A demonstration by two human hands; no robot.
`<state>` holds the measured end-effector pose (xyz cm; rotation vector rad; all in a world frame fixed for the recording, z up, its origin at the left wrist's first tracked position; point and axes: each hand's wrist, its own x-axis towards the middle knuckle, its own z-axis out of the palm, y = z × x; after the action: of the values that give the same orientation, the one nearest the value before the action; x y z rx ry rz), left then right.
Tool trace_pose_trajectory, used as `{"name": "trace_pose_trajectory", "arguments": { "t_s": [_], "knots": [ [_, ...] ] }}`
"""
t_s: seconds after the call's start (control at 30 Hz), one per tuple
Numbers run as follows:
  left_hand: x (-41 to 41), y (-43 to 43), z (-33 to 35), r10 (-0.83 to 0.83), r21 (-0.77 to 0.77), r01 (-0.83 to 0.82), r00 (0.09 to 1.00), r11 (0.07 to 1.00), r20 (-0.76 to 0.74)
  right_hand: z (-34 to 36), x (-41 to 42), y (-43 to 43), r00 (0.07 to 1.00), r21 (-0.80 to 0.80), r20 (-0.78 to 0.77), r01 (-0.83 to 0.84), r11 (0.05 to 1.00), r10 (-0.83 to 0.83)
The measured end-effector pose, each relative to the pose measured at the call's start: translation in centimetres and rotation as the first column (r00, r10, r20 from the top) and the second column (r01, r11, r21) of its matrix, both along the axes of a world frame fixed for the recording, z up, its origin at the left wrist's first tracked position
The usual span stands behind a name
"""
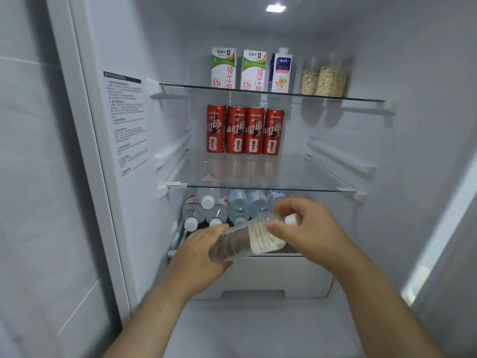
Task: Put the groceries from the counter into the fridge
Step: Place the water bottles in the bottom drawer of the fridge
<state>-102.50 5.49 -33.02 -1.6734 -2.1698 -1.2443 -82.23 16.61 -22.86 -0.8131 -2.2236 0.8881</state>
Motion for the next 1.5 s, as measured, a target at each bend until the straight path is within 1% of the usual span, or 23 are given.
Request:
{"name": "trace_pose_trajectory", "arguments": {
  "t_s": [0.03, 0.13, 0.23, 0.3, 0.4, 0.5, 0.57, 0.67, 0.73, 0.8, 0.87, 1.0, 1.07, 1.2, 1.37, 1.5],
  "knots": [
    [-0.2, 0.1, 0.3, -0.007, 0.025, 0.007, 0.999, 1.000, -0.036, 0.3, 0.3, 0.0, 0.997, 0.003, 0.072, -0.013, 1.000, 0.013],
    [-0.9, 0.6, 0.4, -0.025, 0.064, 0.034, 0.989, 0.997, -0.147, 0.9, 0.8, -0.1, 0.979, -0.072, 0.182, -0.078, 0.994, 0.090],
    [-1.3, 1.4, 0.7, -0.072, 0.090, 0.095, 0.971, 0.991, -0.227, 0.7, 1.2, -0.3, 0.945, -0.110, 0.291, -0.123, 0.986, 0.151],
    [-1.3, 1.9, 1.1, -0.110, 0.111, 0.145, 0.956, 0.983, -0.272, 0.2, 1.5, -0.5, 0.941, -0.135, 0.294, -0.131, 0.982, 0.166],
    [-1.2, 2.5, 1.5, -0.140, 0.083, 0.171, 0.946, 0.982, -0.292, -1.0, 1.9, -0.2, 0.966, -0.198, 0.203, -0.120, 0.973, 0.160],
    [-0.8, 2.7, 1.3, -0.077, -0.018, 0.075, 0.975, 0.997, -0.210, -2.2, 2.0, -0.2, 0.991, -0.267, 0.100, -0.055, 0.962, 0.085],
    [-0.7, 2.6, 0.8, -0.007, -0.051, -0.001, 0.988, 0.999, -0.155, -3.2, 2.0, -0.1, 0.995, -0.277, 0.066, -0.052, 0.960, 0.073],
    [-1.0, 2.1, 0.3, 0.091, 0.005, -0.091, 0.990, 0.996, -0.104, -4.2, 1.9, -0.1, 0.999, -0.302, 0.006, -0.046, 0.952, 0.050],
    [-1.6, 1.7, 0.1, 0.175, 0.069, -0.170, 0.981, 0.983, -0.081, -4.7, 1.6, 0.1, 0.998, -0.323, -0.052, 0.003, 0.947, -0.021],
    [-2.2, 1.8, 0.2, 0.230, 0.090, -0.225, 0.971, 0.970, -0.058, -5.0, 0.9, 0.5, 0.986, -0.347, -0.113, 0.077, 0.935, -0.123],
    [-2.8, 2.3, 0.4, 0.238, 0.054, -0.236, 0.971, 0.970, -0.032, -5.0, -0.1, 0.8, 0.974, -0.353, -0.144, 0.116, 0.928, -0.176],
    [-4.1, 4.0, 1.2, 0.214, -0.058, -0.211, 0.975, 0.976, 0.055, -5.0, -2.6, 1.3, 0.968, -0.336, -0.171, 0.116, 0.935, -0.182],
    [-4.7, 4.8, 1.7, 0.214, -0.103, -0.204, 0.972, 0.973, 0.097, -5.2, -4.1, 1.7, 0.970, -0.330, -0.158, 0.125, 0.936, -0.185],
    [-5.4, 5.8, 2.1, 0.189, -0.102, -0.170, 0.955, 0.980, 0.228, -5.4, -7.3, 2.3, 0.968, -0.338, -0.175, 0.111, 0.934, -0.178],
    [-5.7, 6.4, 1.5, 0.209, -0.091, -0.193, 0.948, 0.977, 0.239, -5.8, -10.1, 3.6, 0.957, -0.336, -0.210, 0.123, 0.934, -0.201],
    [-6.2, 6.8, 1.4, 0.240, -0.052, -0.235, 0.932, 0.971, 0.271, -5.6, -11.6, 4.3, 0.968, -0.289, -0.206, 0.081, 0.954, -0.144]
  ]
}}
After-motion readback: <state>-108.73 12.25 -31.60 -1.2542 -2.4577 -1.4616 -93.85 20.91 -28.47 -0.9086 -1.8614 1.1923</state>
